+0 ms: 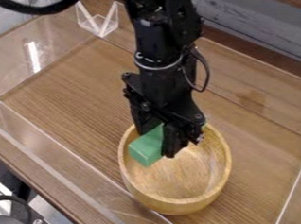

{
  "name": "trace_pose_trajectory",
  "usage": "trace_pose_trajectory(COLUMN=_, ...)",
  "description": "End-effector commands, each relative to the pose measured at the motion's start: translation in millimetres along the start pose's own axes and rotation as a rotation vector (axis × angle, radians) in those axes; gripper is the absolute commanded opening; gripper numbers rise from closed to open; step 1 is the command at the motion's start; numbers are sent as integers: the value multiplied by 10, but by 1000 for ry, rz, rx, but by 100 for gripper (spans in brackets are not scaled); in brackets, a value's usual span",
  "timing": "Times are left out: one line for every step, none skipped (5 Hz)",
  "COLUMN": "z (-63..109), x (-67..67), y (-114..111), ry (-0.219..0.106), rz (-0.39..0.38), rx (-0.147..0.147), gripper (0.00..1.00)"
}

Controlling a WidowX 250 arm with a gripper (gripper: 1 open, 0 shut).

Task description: Remove the green block from inside the brown bowl and put it on the table

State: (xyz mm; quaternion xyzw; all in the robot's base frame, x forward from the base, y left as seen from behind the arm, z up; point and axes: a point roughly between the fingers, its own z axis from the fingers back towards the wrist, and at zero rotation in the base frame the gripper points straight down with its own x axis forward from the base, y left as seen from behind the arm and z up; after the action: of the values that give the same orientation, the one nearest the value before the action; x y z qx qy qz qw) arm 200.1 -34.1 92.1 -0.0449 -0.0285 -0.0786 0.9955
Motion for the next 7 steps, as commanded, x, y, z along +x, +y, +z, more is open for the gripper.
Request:
trace_pose_trajectory(z=155, x=121, y=16, ry=-69, rz=-7, rx=-1, gripper=0)
trace_pose_trajectory(z=171, x=121, y=15, ry=-71, rz=-11, rx=-5, gripper=0)
trace_pose_trajectory(z=187, x=122, y=14, ry=-74, rz=-14, rx=-10, gripper=0)
trace_pose_trajectory(z=205, x=122, y=11, ry=-76, rz=-17, rx=-13, gripper=0)
trace_pose_trajectory(z=221, x=124, y=8, ry=-79, rz=-19, rx=-17, gripper=0)
trace_pose_trajectory(z=235, x=126, y=7, ry=-82, rz=-22, rx=-21, gripper=0)
trace_pose_trajectory(z=239, x=129, y=2, ry=-85, rz=-22, rx=-24, gripper=0)
